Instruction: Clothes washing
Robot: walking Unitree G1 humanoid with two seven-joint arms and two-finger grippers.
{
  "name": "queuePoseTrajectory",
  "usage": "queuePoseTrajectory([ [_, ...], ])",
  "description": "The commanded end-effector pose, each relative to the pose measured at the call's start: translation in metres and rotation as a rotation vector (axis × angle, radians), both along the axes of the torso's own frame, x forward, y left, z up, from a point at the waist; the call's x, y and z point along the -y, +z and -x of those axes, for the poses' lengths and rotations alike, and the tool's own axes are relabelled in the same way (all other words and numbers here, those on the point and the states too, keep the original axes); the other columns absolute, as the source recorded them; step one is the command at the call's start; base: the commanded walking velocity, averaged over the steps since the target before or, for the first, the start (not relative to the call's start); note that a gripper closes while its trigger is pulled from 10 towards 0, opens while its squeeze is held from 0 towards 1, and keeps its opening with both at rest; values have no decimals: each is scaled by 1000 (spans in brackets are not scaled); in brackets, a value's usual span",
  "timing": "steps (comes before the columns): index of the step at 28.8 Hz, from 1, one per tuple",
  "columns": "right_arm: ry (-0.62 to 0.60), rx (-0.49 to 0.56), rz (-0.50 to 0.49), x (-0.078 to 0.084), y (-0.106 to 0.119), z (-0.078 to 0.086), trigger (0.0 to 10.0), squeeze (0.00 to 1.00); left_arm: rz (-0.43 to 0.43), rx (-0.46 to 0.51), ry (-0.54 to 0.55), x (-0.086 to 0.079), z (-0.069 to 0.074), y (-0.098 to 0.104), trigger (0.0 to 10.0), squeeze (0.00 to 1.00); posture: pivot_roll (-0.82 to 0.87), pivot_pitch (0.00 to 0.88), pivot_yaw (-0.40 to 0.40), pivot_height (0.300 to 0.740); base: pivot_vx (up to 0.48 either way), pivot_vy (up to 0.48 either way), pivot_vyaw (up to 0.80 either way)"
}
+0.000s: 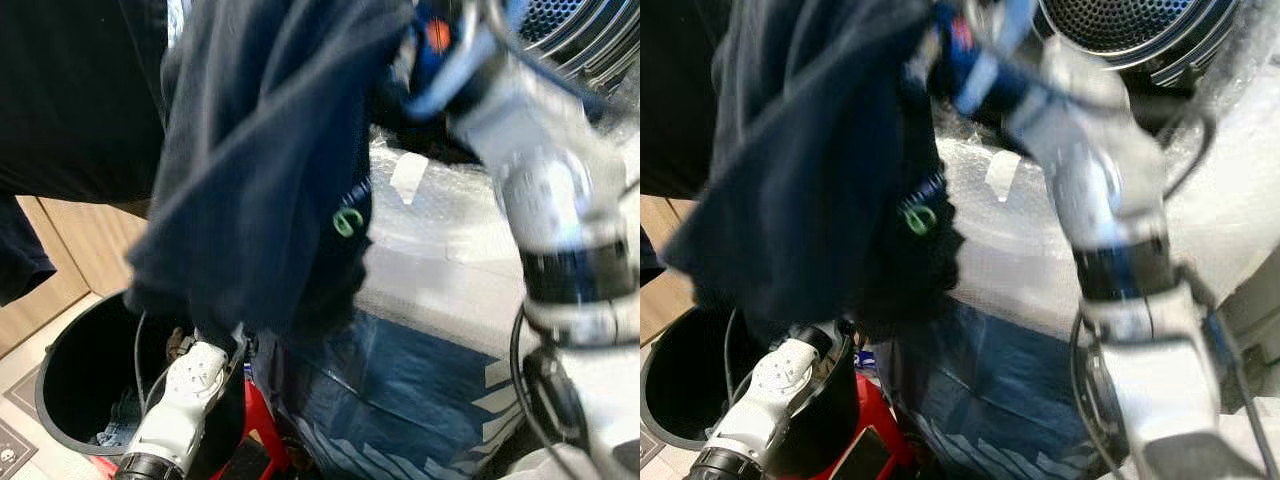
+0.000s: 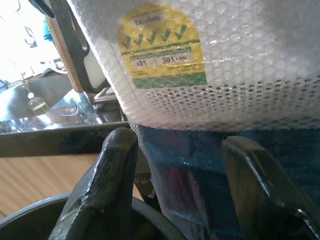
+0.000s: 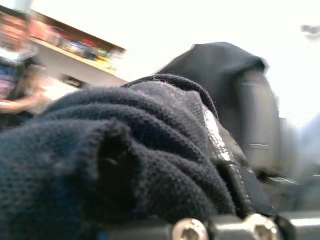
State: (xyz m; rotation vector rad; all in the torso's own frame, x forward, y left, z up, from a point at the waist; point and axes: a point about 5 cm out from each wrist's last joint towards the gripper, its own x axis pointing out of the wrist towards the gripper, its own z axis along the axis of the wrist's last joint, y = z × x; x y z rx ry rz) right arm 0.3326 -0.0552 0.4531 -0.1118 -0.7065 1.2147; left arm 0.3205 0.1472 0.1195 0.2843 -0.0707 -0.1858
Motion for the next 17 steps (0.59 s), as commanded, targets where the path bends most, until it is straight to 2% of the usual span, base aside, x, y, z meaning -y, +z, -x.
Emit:
queuePoseTrajectory([
  [1, -69, 23, -54, 8, 16, -7, 0, 0, -5, 11, 3, -2, 0, 1, 10000, 0, -38, 20, -14, 740, 0, 0, 0],
  [4, -165, -14, -60, 12, 26, -19, 0, 0, -7, 18, 8, -3, 1, 1, 10000, 0, -21, 10, -25, 740, 0, 0, 0],
  [6, -288, -26, -43, 16, 27, -28, 0, 0, -7, 18, 14, -5, 1, 2, 10000, 0, -15, 8, -27, 740, 0, 0, 0],
  [7, -288, -26, -43, 16, 27, -28, 0, 0, -7, 18, 14, -5, 1, 2, 10000, 0, -15, 8, -27, 740, 0, 0, 0],
  [8, -466, -37, -83, 27, 35, -36, 0, 0, -6, 18, 20, -6, 1, 1, 10000, 0, -8, 5, -27, 740, 0, 0, 0],
  [11, -755, -102, -209, 54, 47, -44, 0, 0, -11, 14, 21, -7, 2, 0, 10000, 0, -6, 0, -27, 740, 0, 0, 0],
  [12, -890, -111, -228, 68, 49, -46, 0, 0, -15, 12, 21, -7, 2, 0, 10000, 0, -7, 1, -27, 740, 0, 0, 0],
  [13, -890, -111, -228, 68, 49, -46, 0, 0, -15, 12, 21, -7, 2, 0, 10000, 0, -7, 1, -27, 740, 0, 0, 0],
  [15, -1002, -116, -244, 83, 50, -48, 0, 0, -15, 12, 22, -7, 3, 0, 10000, 0, -6, 0, -30, 740, 0, 0, 0],
  [17, -1057, -117, -265, 92, 52, -47, 0, 0, -13, 14, 22, -6, 2, 0, 10000, 0, -8, 4, -34, 740, 0, 0, 0],
])
